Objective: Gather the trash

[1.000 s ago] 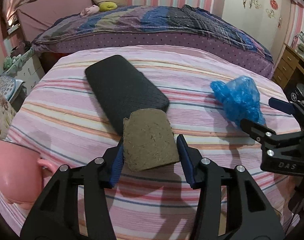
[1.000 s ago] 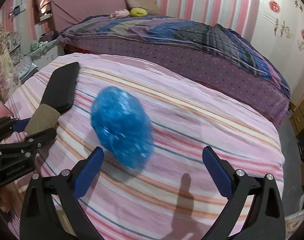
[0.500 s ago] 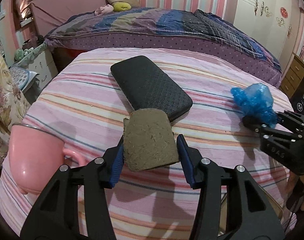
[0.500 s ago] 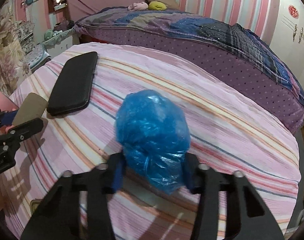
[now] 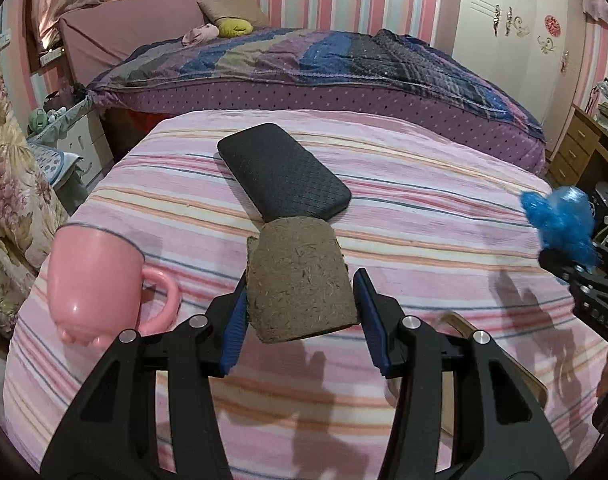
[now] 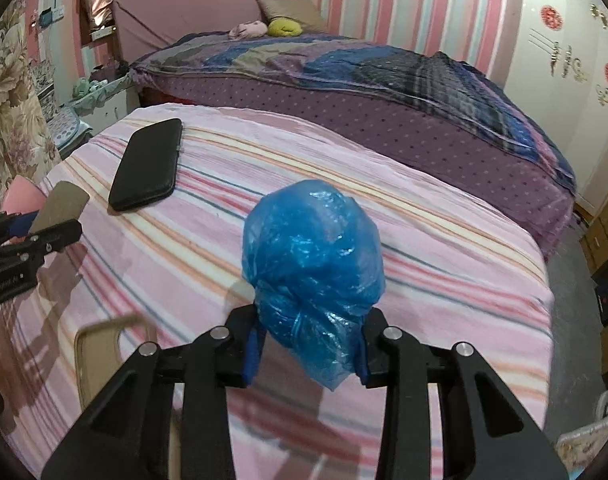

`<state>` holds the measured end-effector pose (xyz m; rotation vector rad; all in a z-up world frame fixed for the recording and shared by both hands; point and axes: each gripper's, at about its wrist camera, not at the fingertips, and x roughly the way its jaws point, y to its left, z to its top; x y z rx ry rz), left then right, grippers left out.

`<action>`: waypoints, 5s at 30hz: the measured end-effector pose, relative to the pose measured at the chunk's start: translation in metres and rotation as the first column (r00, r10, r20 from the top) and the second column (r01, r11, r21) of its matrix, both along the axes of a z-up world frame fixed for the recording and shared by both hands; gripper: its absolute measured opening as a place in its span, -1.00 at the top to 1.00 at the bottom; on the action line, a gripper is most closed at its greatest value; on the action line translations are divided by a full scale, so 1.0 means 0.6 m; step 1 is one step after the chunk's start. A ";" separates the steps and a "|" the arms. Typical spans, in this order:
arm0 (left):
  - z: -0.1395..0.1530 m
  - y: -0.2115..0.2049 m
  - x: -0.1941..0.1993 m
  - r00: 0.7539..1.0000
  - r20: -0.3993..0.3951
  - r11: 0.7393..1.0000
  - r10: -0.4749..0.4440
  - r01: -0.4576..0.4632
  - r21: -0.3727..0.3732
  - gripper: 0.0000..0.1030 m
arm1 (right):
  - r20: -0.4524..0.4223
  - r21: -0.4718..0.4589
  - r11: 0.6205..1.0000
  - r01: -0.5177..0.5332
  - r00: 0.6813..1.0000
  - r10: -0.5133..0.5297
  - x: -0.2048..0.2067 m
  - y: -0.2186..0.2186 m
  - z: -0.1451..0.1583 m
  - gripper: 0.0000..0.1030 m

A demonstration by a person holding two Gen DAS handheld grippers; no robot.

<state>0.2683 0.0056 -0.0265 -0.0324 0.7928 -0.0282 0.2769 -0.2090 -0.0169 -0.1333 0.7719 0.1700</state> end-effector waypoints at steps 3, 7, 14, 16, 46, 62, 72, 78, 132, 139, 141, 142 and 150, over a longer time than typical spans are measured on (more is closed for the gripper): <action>0.007 -0.012 -0.021 1.000 0.022 1.000 -0.023 0.022 0.009 0.05 | 0.004 0.005 0.999 0.048 0.999 -0.048 -0.052 -0.030 0.004 0.30; 0.021 -0.035 -0.052 0.996 0.060 0.998 -0.061 0.060 0.017 0.05 | -0.001 -0.025 0.995 0.098 0.995 -0.098 -0.122 -0.062 0.011 0.30; 0.026 -0.077 -0.123 0.987 0.095 0.991 -0.130 0.126 0.039 0.05 | 0.005 -0.012 0.983 0.185 0.983 -0.185 -0.231 -0.113 0.010 0.30; 0.024 -0.088 -0.141 0.984 0.101 0.989 -0.145 0.139 0.057 0.05 | 0.005 -0.008 0.981 0.192 0.981 -0.192 -0.242 -0.128 0.003 0.30; 0.021 -0.283 -0.308 0.954 0.174 0.969 -0.246 0.240 0.055 0.03 | 0.085 0.122 0.924 0.363 0.924 -0.374 -0.424 -0.323 -0.009 0.30; 0.006 -0.494 -0.350 0.884 0.170 0.898 -0.436 0.439 0.021 0.02 | 0.080 0.122 0.811 0.572 0.809 -0.582 -0.512 -0.475 0.005 0.30; 0.010 -0.587 -0.364 0.828 0.163 0.842 -0.536 0.539 0.030 0.01 | 0.080 0.135 0.796 0.590 0.794 -0.602 -0.532 -0.512 0.001 0.30; 0.007 -0.630 -0.372 0.793 0.161 0.804 -0.587 0.594 0.006 -0.02 | 0.078 0.152 0.772 0.617 0.772 -0.631 -0.528 -0.526 0.005 0.30; 0.027 -0.141 -0.467 0.933 0.256 0.967 -0.253 0.251 0.041 -0.89 | 0.162 0.186 0.874 0.449 0.863 -0.478 -0.528 -0.263 0.005 -0.91; 0.029 -0.111 -0.494 0.923 0.298 0.970 -0.243 0.237 0.058 -0.89 | 0.241 0.148 0.876 0.460 0.842 -0.483 -0.563 -0.165 0.004 -0.91; 0.033 -0.102 -0.495 0.920 0.315 0.972 -0.233 0.225 0.063 -0.89 | 0.270 0.139 0.880 0.454 0.838 -0.475 -0.575 -0.138 0.003 -0.91; 0.034 -0.095 -0.495 0.921 0.319 0.974 -0.225 0.219 0.055 -0.89 | 0.277 0.136 0.882 0.452 0.837 -0.472 -0.577 -0.135 0.003 -0.91; 0.031 -0.076 -0.481 0.929 0.319 0.981 -0.190 0.189 0.033 -0.89 | 0.350 0.089 0.907 0.412 0.839 -0.416 -0.593 -0.084 0.019 -0.91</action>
